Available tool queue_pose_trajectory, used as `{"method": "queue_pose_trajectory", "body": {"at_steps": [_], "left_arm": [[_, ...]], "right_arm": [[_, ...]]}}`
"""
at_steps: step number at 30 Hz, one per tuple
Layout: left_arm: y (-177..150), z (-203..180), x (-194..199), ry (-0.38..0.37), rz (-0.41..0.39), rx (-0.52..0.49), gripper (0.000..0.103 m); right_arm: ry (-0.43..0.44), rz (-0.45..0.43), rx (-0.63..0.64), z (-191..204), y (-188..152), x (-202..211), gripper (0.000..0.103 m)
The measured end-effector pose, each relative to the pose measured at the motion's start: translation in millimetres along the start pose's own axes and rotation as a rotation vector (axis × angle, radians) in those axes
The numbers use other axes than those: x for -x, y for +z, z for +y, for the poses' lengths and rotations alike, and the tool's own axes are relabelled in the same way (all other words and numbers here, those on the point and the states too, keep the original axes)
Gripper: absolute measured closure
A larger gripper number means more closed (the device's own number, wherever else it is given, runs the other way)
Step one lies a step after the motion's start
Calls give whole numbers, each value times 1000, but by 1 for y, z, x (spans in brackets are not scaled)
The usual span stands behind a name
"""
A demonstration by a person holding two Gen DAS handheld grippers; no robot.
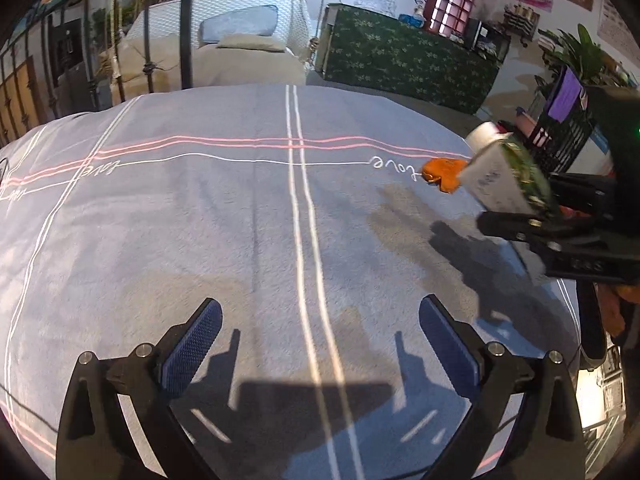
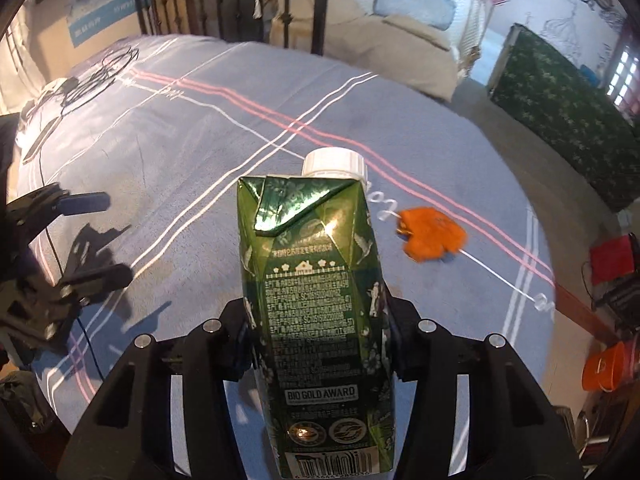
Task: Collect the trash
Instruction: 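Grasp the green milk carton with the right gripper and lift it, then grasp the orange net with the left gripper while the right gripper holds the carton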
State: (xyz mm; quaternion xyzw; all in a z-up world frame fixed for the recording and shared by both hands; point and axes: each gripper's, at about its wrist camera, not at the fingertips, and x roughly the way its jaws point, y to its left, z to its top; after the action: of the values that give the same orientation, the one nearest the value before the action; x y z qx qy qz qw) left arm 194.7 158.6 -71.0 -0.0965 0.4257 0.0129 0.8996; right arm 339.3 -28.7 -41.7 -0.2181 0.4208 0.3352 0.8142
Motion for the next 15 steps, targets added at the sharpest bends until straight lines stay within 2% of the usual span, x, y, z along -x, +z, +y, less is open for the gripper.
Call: {"method": "queue_pose_trajectory", "body": {"at_steps": [9,15], "left_arm": [[44,-52,-47,-52,19,-148,7],[74,-100,-99,-56,59,-226,12]], "right_arm": [[-92,-80,-179,-36,-65,46,52],[-190,-117,-294,-46,-110,67,52]]}}
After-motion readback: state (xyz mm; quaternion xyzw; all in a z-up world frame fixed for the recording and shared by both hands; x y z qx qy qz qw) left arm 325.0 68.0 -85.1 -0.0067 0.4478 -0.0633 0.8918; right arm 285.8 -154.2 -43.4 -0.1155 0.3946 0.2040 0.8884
